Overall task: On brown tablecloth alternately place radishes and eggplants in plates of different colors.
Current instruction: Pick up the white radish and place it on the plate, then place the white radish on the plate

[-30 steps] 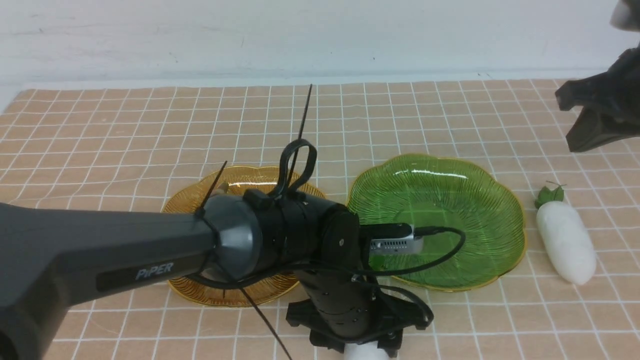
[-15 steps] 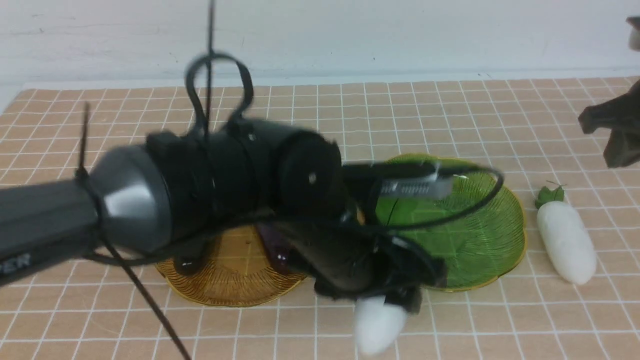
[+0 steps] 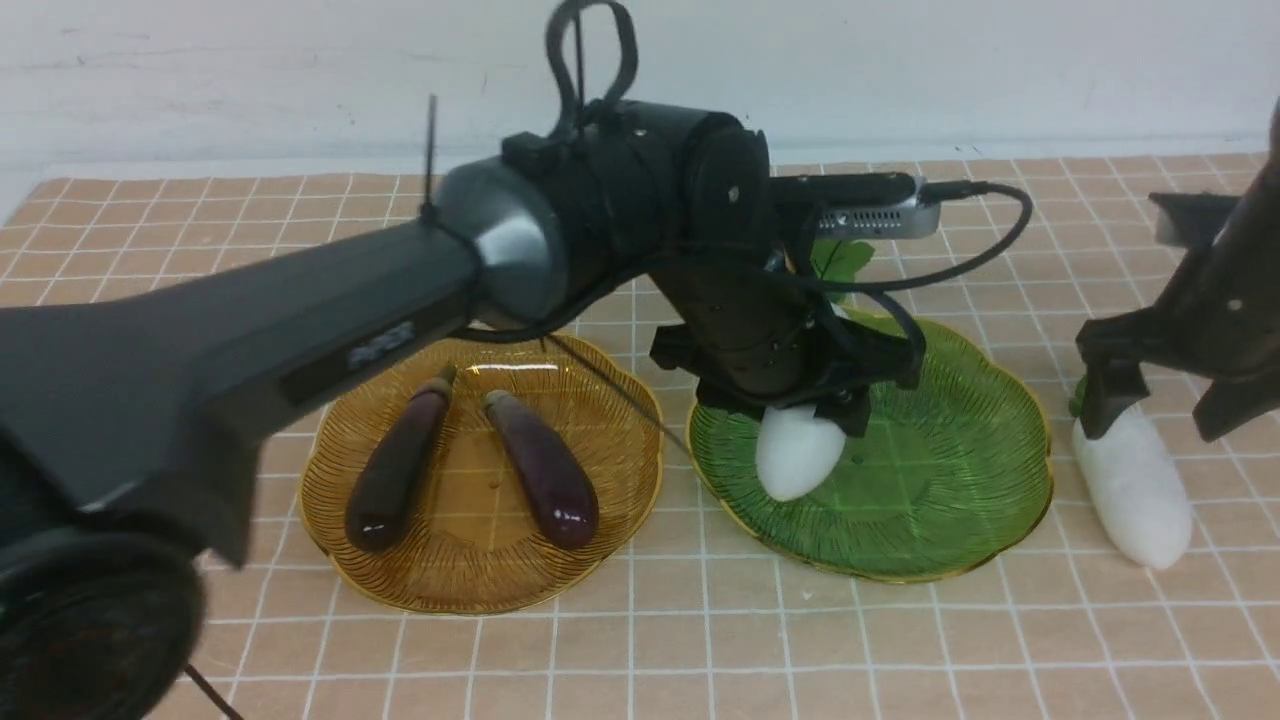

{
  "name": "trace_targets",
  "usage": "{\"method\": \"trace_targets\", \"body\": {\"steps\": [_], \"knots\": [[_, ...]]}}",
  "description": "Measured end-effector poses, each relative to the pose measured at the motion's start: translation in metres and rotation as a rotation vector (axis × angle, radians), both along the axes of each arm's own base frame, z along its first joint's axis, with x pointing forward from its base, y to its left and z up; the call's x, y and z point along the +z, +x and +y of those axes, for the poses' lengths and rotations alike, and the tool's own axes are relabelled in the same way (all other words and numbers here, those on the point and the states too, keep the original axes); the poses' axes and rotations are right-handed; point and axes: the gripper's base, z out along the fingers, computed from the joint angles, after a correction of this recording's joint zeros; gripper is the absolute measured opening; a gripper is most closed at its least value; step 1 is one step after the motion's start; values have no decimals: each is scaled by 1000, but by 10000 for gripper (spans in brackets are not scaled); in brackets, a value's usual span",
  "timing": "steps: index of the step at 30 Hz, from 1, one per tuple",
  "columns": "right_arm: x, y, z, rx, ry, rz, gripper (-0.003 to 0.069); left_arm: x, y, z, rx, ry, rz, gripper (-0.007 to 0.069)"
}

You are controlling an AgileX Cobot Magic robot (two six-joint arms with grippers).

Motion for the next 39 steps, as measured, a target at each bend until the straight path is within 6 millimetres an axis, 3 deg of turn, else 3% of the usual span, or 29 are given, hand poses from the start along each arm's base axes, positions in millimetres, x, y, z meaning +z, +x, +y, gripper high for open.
{"method": "trace_targets", "body": {"steps": [5, 8, 10, 14, 16, 20, 23, 27, 30, 33, 36, 38, 39], "knots": [[63, 11, 1, -70, 16, -175, 494, 3, 2, 9, 19, 19, 40, 493], [103, 4, 27, -50, 147, -269, 494, 11, 1, 11, 5, 40, 53, 488], [105, 1, 52, 13, 217, -266, 494, 29, 3, 14, -14, 57, 40, 419], [81, 4, 86, 86, 266, -193, 494, 81, 2, 32, -31, 138, -68, 134], [70, 6, 92, 93, 264, -164, 494, 112, -3, 45, -17, 176, -165, 34], [66, 6, 93, 83, 265, -154, 560, 167, -30, 71, 7, 173, -279, -3], [69, 6, 93, 77, 263, -160, 629, 182, -49, 85, 7, 176, -291, -3], [96, -3, 90, 95, 255, -224, 633, 195, -80, 112, 33, 212, -308, -3], [131, -21, 84, 116, 222, -311, 586, 198, -104, 131, 55, 237, -307, -3], [184, -65, 72, 141, 180, -443, 467, 201, -134, 156, 97, 248, -311, -3], [225, -121, 61, 154, 157, -563, 328, 200, -169, 183, 143, 256, -323, -3], [247, -173, 51, 160, 140, -661, 197, 196, -189, 199, 163, 246, -336, -3], [249, -191, 47, 157, 133, -707, 150, 189, -200, 206, 166, 231, -354, -3]]}}
